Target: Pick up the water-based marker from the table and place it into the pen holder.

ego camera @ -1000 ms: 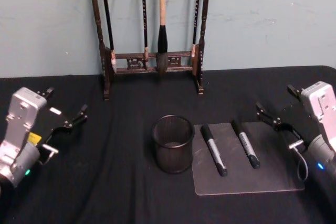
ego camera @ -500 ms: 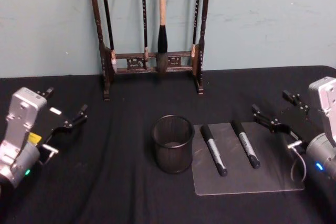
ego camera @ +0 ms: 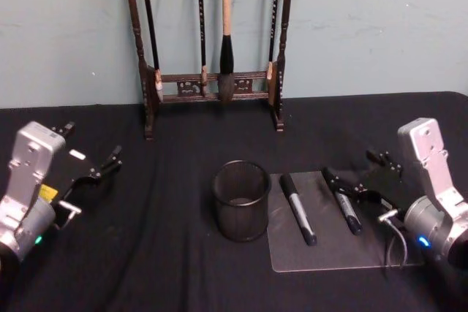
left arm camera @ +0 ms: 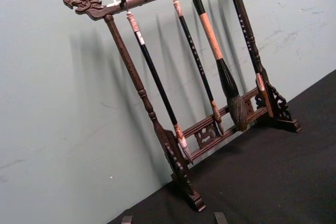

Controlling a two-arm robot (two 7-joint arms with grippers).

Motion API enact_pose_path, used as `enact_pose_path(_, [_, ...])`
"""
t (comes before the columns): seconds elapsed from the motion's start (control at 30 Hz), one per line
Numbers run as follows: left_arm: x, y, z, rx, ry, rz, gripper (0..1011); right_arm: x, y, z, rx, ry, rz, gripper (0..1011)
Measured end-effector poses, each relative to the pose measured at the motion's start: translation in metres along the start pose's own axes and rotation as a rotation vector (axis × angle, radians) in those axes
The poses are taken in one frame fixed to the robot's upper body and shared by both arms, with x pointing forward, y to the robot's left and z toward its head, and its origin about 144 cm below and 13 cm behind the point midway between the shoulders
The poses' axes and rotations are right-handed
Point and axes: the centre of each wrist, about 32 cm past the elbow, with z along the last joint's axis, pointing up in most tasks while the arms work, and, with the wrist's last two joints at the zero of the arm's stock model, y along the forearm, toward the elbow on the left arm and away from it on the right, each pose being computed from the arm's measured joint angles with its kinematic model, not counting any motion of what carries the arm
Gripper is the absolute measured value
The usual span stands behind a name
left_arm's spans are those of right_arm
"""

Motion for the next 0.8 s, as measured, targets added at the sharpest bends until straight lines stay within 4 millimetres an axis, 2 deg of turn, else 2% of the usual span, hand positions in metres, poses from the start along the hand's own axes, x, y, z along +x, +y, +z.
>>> enact_pose_path(0.8, [0.000,0.000,0.000,0.000,0.000,0.000,1009,-0.004,0.013,-0.013,-0.081,0.061,0.060,1002])
